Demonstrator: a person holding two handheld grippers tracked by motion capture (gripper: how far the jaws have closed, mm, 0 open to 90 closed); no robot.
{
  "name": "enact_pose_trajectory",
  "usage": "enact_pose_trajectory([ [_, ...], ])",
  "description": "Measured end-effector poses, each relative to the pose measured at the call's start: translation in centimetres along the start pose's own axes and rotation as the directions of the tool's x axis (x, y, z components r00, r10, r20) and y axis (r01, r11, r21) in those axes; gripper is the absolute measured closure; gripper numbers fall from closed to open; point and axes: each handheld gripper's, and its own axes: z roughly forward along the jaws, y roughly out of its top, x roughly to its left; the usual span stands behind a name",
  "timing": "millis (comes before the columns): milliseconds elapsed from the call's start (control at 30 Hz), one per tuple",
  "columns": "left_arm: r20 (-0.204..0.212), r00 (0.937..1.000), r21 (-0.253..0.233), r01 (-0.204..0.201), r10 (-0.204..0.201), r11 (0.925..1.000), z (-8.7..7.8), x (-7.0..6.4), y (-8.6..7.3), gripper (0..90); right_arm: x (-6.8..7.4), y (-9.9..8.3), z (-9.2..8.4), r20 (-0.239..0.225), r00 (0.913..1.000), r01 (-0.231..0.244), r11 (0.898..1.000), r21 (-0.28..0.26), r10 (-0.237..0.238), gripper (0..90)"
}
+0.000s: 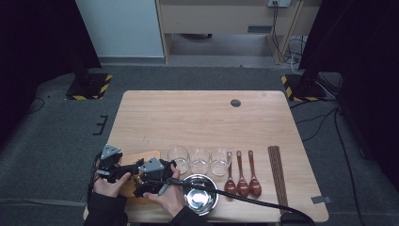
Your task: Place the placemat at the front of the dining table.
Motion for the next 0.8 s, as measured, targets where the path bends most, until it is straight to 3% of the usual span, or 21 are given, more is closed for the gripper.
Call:
enact_pose_trajectory([
  [800, -0.017, 0.9996, -0.028, -0.024, 0.023, 0.9993, -1.0, -0.6, 2.1, 5.8, -0.6, 1.6, -1.0, 0.004, 0.9999, 0.016, 0.999, -0.031, -0.016, 1.1],
])
